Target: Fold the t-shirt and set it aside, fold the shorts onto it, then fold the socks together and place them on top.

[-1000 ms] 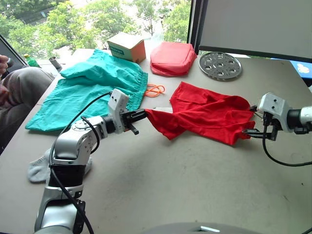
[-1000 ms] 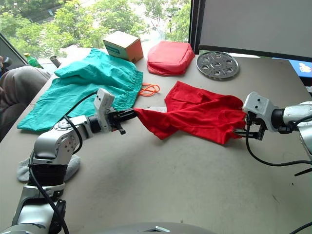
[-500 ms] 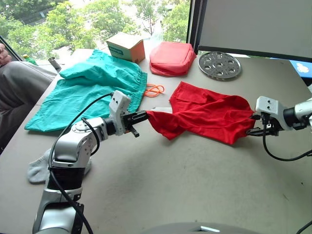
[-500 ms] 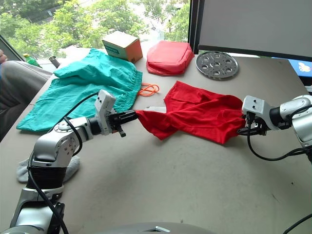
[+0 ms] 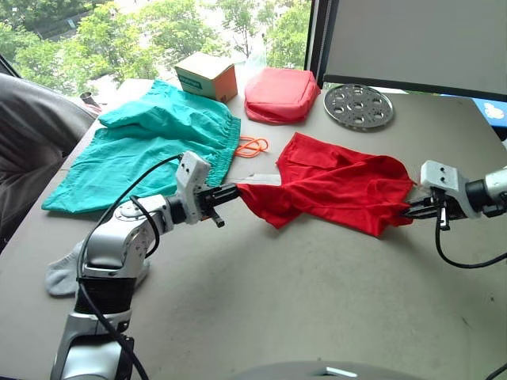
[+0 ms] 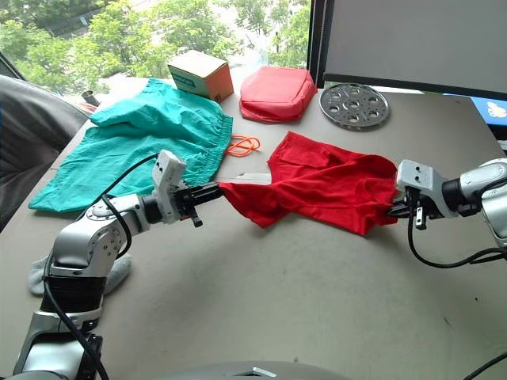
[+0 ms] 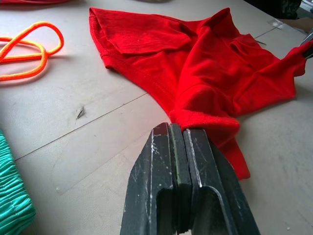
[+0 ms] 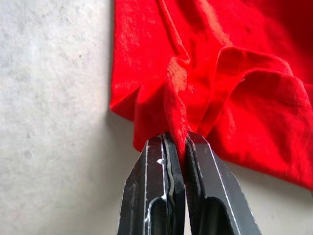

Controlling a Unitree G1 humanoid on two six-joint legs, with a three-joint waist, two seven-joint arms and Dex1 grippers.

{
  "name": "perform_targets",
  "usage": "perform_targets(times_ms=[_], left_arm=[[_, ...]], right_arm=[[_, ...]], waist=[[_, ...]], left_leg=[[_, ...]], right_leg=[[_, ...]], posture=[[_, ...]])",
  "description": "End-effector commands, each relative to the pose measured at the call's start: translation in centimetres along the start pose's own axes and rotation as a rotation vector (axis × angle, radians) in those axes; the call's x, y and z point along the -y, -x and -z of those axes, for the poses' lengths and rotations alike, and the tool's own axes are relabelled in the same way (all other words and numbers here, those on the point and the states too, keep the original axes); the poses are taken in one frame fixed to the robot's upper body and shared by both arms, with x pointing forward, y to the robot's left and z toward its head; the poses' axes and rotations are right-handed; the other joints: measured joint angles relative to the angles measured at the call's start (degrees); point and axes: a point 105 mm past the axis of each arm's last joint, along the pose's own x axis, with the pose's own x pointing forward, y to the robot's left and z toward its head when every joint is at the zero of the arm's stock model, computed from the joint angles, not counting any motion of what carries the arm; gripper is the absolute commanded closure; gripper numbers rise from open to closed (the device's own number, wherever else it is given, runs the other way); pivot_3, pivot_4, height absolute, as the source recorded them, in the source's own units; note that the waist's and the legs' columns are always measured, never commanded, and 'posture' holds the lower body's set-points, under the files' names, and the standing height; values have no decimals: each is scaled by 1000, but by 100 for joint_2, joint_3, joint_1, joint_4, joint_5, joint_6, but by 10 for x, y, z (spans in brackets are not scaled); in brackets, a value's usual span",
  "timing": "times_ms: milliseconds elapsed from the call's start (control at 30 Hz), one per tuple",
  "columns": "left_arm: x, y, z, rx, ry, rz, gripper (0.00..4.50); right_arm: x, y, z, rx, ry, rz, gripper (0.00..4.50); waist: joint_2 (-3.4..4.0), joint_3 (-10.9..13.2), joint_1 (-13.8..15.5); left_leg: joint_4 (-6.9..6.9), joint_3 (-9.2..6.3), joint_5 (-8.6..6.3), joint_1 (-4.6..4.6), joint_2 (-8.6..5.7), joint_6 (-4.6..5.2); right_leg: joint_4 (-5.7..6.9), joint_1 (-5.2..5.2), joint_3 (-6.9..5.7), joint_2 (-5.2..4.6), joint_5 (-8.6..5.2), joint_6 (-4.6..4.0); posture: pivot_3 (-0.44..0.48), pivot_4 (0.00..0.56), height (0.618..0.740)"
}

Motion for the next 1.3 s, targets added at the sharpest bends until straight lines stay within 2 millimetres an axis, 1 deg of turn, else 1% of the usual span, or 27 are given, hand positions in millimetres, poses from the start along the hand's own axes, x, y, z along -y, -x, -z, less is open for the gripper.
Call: perform_targets(times_ms=[33, 133, 200, 233, 267, 367, 500, 600, 633, 667, 700, 767, 800, 867, 900, 933, 967, 1000, 1033, 1067, 1100, 1133, 1167, 1200, 1233, 1267, 1300], left_arm=[[14, 23, -25, 53, -28, 101, 4500], [23, 40, -25, 4, -26, 183, 4500], [29, 47, -28, -9, -18, 234, 4500], [32, 51, -31, -12, -4, 263, 4500], [35, 55, -34, -15, 9, 289, 4500], [42, 68, -38, -36, 56, 353, 4500], [60, 95, -36, -149, 156, 469, 4500], [76, 118, -43, -225, 255, 552, 4500], [80, 125, -47, -246, 289, 578, 4500], [81, 126, -49, -254, 303, 588, 4500], [80, 124, -50, -255, 301, 590, 4500], [68, 106, -51, -206, 244, 566, 4500], [54, 86, -52, -159, 171, 513, 4500], [25, 45, -63, -77, 32, 401, 4500], [7, 23, -79, -8, -28, 332, 4500], [-13, 4, -102, 71, -118, 243, 4500], [-34, -13, -132, 164, -211, 123, 4500], [-45, -21, -157, 235, -264, 52, 4500], [-50, -24, -188, 329, -338, -9, 4500], [-53, -19, -223, 436, -380, -78, 4500], [-49, -10, -253, 535, -427, -100, 4500], [-43, -1, -274, 610, -493, -118, 4500], [-38, 8, -288, 672, -517, -117, 4500], [-36, 13, -295, 706, -532, -112, 4500], [-35, 22, -301, 746, -563, -130, 4500], [-31, 29, -300, 758, -596, -113, 4500], [-30, 33, -295, 748, -633, -106, 4500]], right_arm=[[-10, 45, -5, 77, -57, 103, 4449], [-25, 68, 5, 102, -142, 174, 4449], [-30, 79, 10, 104, -174, 219, 4449], [-35, 83, 12, 106, -187, 228, 4449], [-39, 87, 12, 111, -201, 234, 4449], [-52, 96, 8, 137, -230, 238, 4449], [-79, 107, 5, 162, -285, 188, 4449], [-101, 116, -6, 197, -314, 130, 4449], [-104, 120, -9, 204, -313, 128, 4449], [-102, 122, -10, 210, -306, 149, 4449], [-96, 121, -10, 214, -300, 183, 4449], [-69, 115, -8, 215, -263, 303, 4449], [-47, 110, -7, 220, -241, 393, 4449], [-13, 101, -12, 234, -186, 510, 4449], [10, 101, -18, 248, -166, 600, 4449], [32, 105, -28, 262, -125, 689, 4449], [60, 117, -39, 261, -79, 840, 4449], [78, 127, -49, 253, -48, 938, 4449], [88, 139, -67, 268, 24, 1004, 4449], [101, 162, -87, 293, 92, 1136, 4449], [106, 184, -107, 324, 171, 1234, 4449], [109, 208, -125, 355, 252, 1356, 4449], [107, 222, -137, 392, 291, 1399, 4449], [105, 229, -144, 415, 312, 1409, 4449], [103, 245, -146, 413, 352, 1495, 4449], [99, 251, -147, 411, 391, 1511, 4449], [94, 253, -146, 428, 412, 1504, 4449]], waist=[[1, 0, 27], [11, 0, 26], [22, 4, 8], [25, 6, 10], [25, 7, 11], [29, 9, 2], [31, 10, -12], [39, 9, -7], [38, 14, -6], [37, 14, -6], [39, 12, -1], [55, 13, 4], [63, 17, 14], [62, 27, 30], [65, 32, 48], [70, 69, 74], [60, 85, 75], [49, 90, 58], [39, 91, 47], [23, 93, 14], [8, 107, -16], [8, 111, -50], [6, 109, -65], [-2, 94, -73], [0, 86, -72], [1, 67, -72], [4, 55, -68]], left_leg=[[-2, -5, 0, -9, -1, 0], [-4, -13, -1, 2, 1, -2], [-3, -9, -16, 5, 0, 22], [0, -9, -30, 7, 0, 1], [3, -9, -29, 6, 0, -1], [7, -10, -28, 12, 4, -4], [2, -16, -29, 8, 7, -4], [-28, -24, -30, 1, 7, -5], [-28, -31, -33, 3, 6, -8], [-30, -34, -34, -4, 6, -8], [-29, -37, -34, -5, 6, -9], [-25, -40, -34, -2, 2, -9], [-16, -40, -34, 2, 0, -9], [-3, -44, -34, 0, -15, -9], [-3, -45, -34, -3, -22, -9], [3, -44, -33, 6, -32, -8], [18, -43, -32, -26, -34, -7], [13, -34, -31, -56, -36, -6], [25, -33, 107, -110, -36, 41], [21, -28, 110, -124, -42, 47], [9, -18, 127, -116, -56, 56], [2, -3, 126, -117, -70, 58], [-38, 14, 128, -125, -77, 57], [-55, 24, 126, -122, -81, 59], [-72, 35, 122, -98, -90, 56], [-92, 42, 123, -93, -92, 52], [-109, 48, 123, -87, -93, 51]], right_leg=[[-2, -1, -5, -1, 0, 0], [-3, 7, -13, 2, -2, -2], [-7, 7, -10, 0, -9, -10], [-8, 8, -10, -2, -14, -18], [-7, 9, -11, -3, -15, -19], [-10, 7, -12, -4, -16, -19], [-10, 4, -14, -1, -16, -19], [-39, 1, -22, 6, -17, -20], [-42, 5, -26, 9, -17, -20], [-48, 3, -27, 8, -18, -19], [-49, 4, -30, 8, -18, -19], [-51, 7, -31, 4, -19, -17], [-54, 14, -30, -2, -20, -16], [-56, 20, -28, -15, -19, -15], [-61, 23, -27, -21, -19, -15], [-61, 35, -27, -25, -19, -14], [-65, 20, -28, -25, -10, -2], [-71, -5, -26, -27, -9, -1], [-55, -60, -19, 3, 72, 8], [-59, -76, -19, 8, 97, 10], [-57, -76, 3, 11, 113, 13], [-46, -95, 15, 9, 136, 19], [-67, -119, 45, 8, 149, 37], [-69, -126, 66, 8, 162, 18], [-63, -120, 66, 8, 154, 20], [-82, -112, 64, 9, 148, 22], [-92, -108, 59, 8, 148, 22]], posture=[[0, 150, 739], [0, 150, 739], [0, 150, 739], [0, 150, 739], [0, 150, 739], [0, 150, 739], [0, 150, 739], [0, 150, 739], [0, 150, 739], [0, 150, 739], [0, 150, 739], [0, 150, 739], [0, 150, 739], [0, 150, 739], [0, 150, 739], [0, 150, 739], [0, 150, 739], [0, 150, 739], [0, 150, 739], [0, 150, 739], [0, 150, 739], [0, 150, 739], [0, 150, 739], [0, 150, 739], [0, 150, 739], [0, 150, 739], [0, 150, 739]])
